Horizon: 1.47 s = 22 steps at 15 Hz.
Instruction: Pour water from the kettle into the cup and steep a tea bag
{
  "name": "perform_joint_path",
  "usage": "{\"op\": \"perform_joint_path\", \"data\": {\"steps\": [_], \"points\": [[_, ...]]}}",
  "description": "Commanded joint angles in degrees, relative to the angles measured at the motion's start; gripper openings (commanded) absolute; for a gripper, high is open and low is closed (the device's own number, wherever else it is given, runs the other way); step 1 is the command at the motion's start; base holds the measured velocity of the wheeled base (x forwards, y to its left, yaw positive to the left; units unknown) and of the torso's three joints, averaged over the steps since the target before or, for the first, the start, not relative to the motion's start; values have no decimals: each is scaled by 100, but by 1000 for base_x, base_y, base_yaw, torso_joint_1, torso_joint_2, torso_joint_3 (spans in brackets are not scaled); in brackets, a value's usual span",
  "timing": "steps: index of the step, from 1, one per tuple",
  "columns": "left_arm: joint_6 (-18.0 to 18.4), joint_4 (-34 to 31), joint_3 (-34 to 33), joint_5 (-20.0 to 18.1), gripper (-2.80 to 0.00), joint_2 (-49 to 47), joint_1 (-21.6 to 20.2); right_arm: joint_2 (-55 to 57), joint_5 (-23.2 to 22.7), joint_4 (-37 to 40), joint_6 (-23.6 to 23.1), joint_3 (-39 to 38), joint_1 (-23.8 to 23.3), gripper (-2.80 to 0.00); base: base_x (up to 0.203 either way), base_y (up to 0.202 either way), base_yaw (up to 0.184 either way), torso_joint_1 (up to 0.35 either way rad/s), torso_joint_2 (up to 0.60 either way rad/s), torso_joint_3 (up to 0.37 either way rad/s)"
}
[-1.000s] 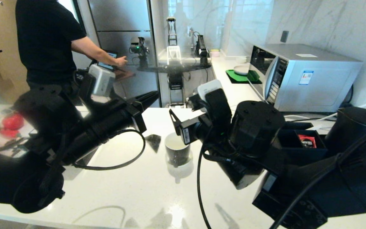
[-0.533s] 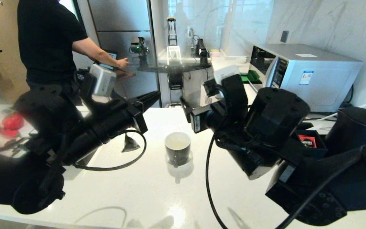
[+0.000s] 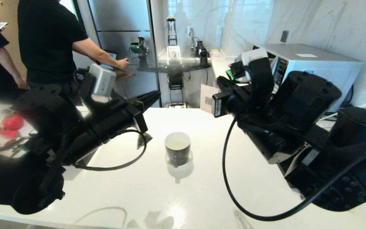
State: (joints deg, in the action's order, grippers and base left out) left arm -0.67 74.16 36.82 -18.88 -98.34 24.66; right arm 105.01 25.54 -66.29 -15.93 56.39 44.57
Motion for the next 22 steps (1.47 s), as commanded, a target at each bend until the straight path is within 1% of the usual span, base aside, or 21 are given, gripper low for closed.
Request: {"op": "perform_joint_path", "data": {"steps": [1,7,10,17,19,22], "points": [[-3,41,32,-10,-280,-1,12,-283,12,-46,-24,-239,-356,-280,0,0,0,0,0,0],[-3,29,16,-10,-280,70,12,-1058,12,-184,-190,-1057,-1626,-280,0,0,0,0,0,0],[-3,29,36,7,-280,70,15,-1617,12,-199,-199,-1616,-2138,-280,0,0,0,0,0,0],[-3,29,5,16,-280,166,21,-2790,12,-201,-204,-2479,-3737,-280,0,0,0,0,0,0],[-3,37,10,16,-280,166,21,-3209,12,-183,-208,-2881,-4011,-280,0,0,0,0,0,0],[-3,37,36,16,-280,166,21,-3953,19,-130,-201,-3654,-4289,-280,0,0,0,0,0,0]]}}
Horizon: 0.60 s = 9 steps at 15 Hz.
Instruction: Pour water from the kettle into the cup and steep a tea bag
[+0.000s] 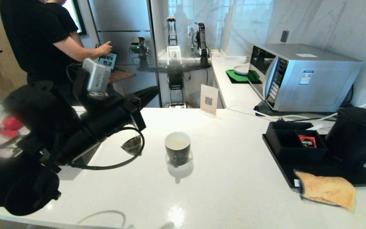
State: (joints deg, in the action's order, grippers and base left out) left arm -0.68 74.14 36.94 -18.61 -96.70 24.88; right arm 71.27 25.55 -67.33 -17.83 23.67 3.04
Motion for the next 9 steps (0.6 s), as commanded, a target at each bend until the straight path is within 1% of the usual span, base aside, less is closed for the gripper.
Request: {"op": "perform_joint_path", "data": {"steps": [1,3,4,7,9], "points": [[-2,47,24,-11,-280,-7,-1,-800,19,-12,-14,-634,-234,-280,0,0,0,0,0,0],[-2,47,33,-11,-280,-7,8,-1185,20,3,-18,-1084,-606,-280,0,0,0,0,0,0],[-2,46,42,-11,-280,-7,4,-1364,20,19,-20,-1288,-693,-280,0,0,0,0,0,0],[-2,44,42,-17,-280,-7,8,-1903,20,139,-64,-1772,-733,-280,0,0,0,0,0,0],[-2,48,42,-11,-280,-7,8,-2341,15,402,-76,-1994,-734,-280,0,0,0,0,0,0]]}}
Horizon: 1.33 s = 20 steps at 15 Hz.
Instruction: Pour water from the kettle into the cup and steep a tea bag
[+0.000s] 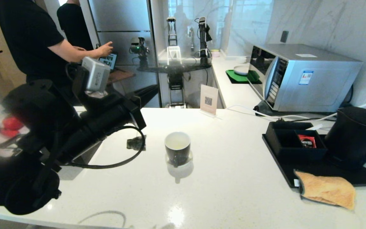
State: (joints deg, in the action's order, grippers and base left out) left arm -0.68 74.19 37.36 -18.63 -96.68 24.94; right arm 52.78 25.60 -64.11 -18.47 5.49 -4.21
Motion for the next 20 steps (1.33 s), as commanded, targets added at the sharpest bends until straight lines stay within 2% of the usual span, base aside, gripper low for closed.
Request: {"op": "perform_joint_path", "data": {"steps": [1,3,7,8,9,10,13,15,16,17,18,20], "points": [[-2,43,-1,-9,-280,-8,1,-779,5,304,-15,-258,-9,-280,0,0,0,0,0,0],[-2,43,-1,-9,-280,-8,2,-1486,-12,950,-14,-356,-9,-280,0,0,0,0,0,0],[-2,43,8,-9,-280,-8,11,-3402,-172,3124,24,-317,18,-280,0,0,0,0,0,0],[-2,43,8,-9,-280,-8,11,-3668,-245,3454,87,-294,29,-280,0,0,0,0,0,0],[-2,43,8,-9,-280,-8,11,-3766,-440,3922,199,-289,51,-280,0,0,0,0,0,0],[-2,43,8,-9,-280,-8,11,-3762,-901,4143,270,-359,87,-280,0,0,0,0,0,0],[-2,45,8,-9,-280,9,2,-4029,-1684,4421,373,-547,215,-280,0,0,0,0,0,0],[-2,44,8,-9,-280,41,2,-4679,-2114,5113,423,-537,326,-280,0,0,0,0,0,0],[-2,43,-1,0,-280,53,-7,-5065,-2318,5713,417,-518,357,-280,0,0,0,0,0,0],[-2,43,-14,0,-280,76,-7,-5248,-2454,6239,432,-494,378,-280,0,0,0,0,0,0],[-2,37,-19,0,-280,79,-10,-5275,-2611,6351,476,-500,399,-280,0,0,0,0,0,0],[-2,43,-36,-3,-280,79,-7,-5269,-2622,6393,681,-487,404,-280,0,0,0,0,0,0]]}}
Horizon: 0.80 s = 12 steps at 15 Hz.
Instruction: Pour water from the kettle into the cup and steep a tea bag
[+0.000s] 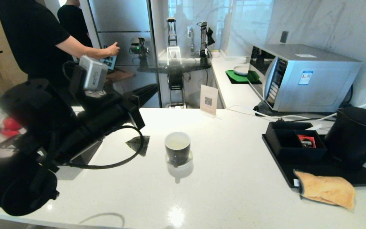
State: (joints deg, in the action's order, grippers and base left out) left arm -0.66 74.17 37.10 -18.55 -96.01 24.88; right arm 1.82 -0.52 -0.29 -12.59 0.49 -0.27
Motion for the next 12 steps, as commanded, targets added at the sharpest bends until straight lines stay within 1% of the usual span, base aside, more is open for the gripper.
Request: {"op": "perform_joint_path", "data": {"steps": [1,2,8,12], "points": [[-4,45,-9,-17,-280,-1,0,-177,-9,8,324,1,9,-280,0,0,0,0,0,0],[-4,45,-1,-17,-280,-10,0,-181,7,-6,531,-47,9,-280,0,0,0,0,0,0],[-13,19,154,-26,-280,-81,0,-182,1,12,608,-49,9,-280,0,0,0,0,0,0],[-11,-59,627,-18,-280,-282,-15,-182,17,21,715,-49,9,-280,0,0,0,0,0,0]]}}
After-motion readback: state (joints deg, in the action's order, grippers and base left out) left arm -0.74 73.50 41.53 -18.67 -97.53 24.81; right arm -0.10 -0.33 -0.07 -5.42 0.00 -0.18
